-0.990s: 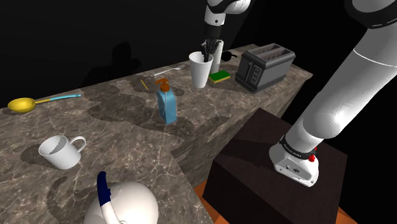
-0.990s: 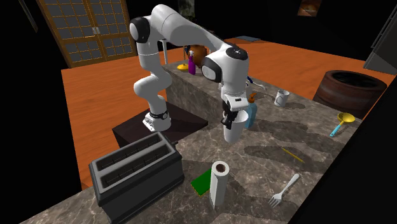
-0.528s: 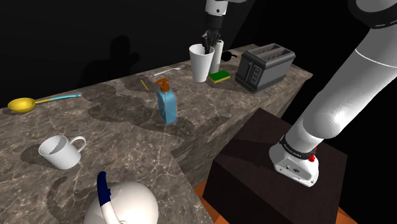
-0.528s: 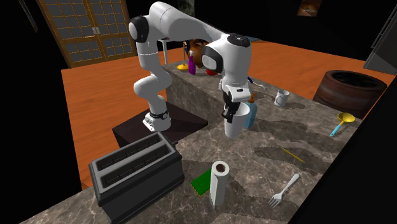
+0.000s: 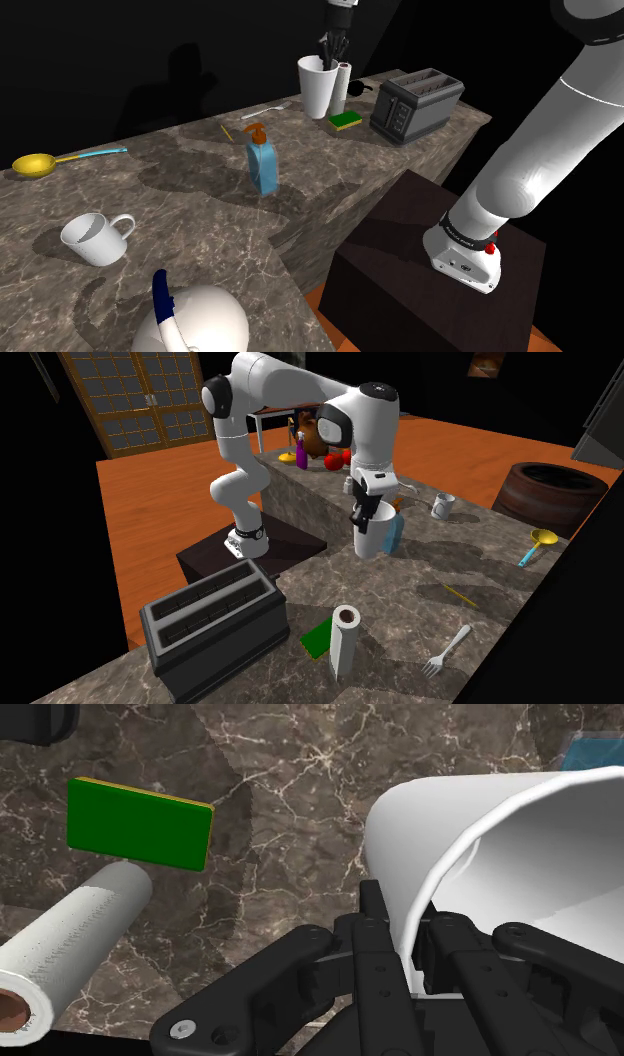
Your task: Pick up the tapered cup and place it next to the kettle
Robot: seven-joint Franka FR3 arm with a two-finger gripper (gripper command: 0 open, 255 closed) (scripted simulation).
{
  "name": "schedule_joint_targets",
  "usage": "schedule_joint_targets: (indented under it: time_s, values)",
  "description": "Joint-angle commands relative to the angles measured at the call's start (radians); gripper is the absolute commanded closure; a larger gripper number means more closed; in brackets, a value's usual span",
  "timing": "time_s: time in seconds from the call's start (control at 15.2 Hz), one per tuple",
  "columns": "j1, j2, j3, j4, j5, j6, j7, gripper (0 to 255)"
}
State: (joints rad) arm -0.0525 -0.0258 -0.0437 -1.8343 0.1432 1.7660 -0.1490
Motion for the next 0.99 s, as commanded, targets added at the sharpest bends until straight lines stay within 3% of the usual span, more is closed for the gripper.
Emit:
schedule_joint_targets:
  time_s: [0.0, 0.92]
  values:
    - [-0.001, -0.001, -0.001, 0.029, -0.001, -0.030, 0.003, 255]
    - [-0.003, 0.023, -0.003, 0.247, -0.002, -0.223, 0.025, 255]
